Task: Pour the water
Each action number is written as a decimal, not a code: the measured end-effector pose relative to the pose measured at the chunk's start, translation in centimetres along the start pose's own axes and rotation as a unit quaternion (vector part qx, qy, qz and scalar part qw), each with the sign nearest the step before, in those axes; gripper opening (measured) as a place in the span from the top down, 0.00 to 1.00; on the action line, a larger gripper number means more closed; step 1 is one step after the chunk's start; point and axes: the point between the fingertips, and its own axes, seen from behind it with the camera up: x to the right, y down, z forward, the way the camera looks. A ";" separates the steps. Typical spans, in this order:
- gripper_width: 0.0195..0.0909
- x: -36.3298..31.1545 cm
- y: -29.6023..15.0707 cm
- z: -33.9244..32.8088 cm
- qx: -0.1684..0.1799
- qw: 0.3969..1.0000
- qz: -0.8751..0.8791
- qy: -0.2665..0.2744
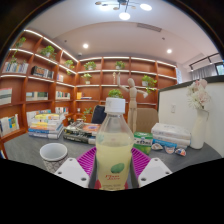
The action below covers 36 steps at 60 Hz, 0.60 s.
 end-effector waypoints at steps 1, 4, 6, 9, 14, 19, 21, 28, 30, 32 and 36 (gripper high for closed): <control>0.55 0.0 0.1 0.0 -0.002 1.000 -0.002 0.000; 0.45 0.3 1.0 -0.1 -0.024 1.000 -0.005 0.007; 0.35 0.4 1.4 -0.3 -0.036 0.999 -0.002 0.010; 0.22 0.4 1.6 -0.9 -0.040 0.999 0.002 0.008; 0.17 0.4 1.3 -2.5 -0.034 0.999 0.011 0.007; 0.16 0.5 1.4 -4.6 -0.034 0.999 0.023 0.021; 0.16 0.6 1.6 -5.5 -0.039 0.998 0.028 0.028; 0.14 1.3 2.1 -8.4 -0.044 0.997 0.041 0.053; 0.14 1.5 1.9 -9.1 -0.043 0.996 0.043 0.061; 0.14 1.7 1.9 -9.8 -0.043 0.996 0.044 0.066; 0.14 2.0 1.6 -10.9 -0.043 0.995 0.047 0.072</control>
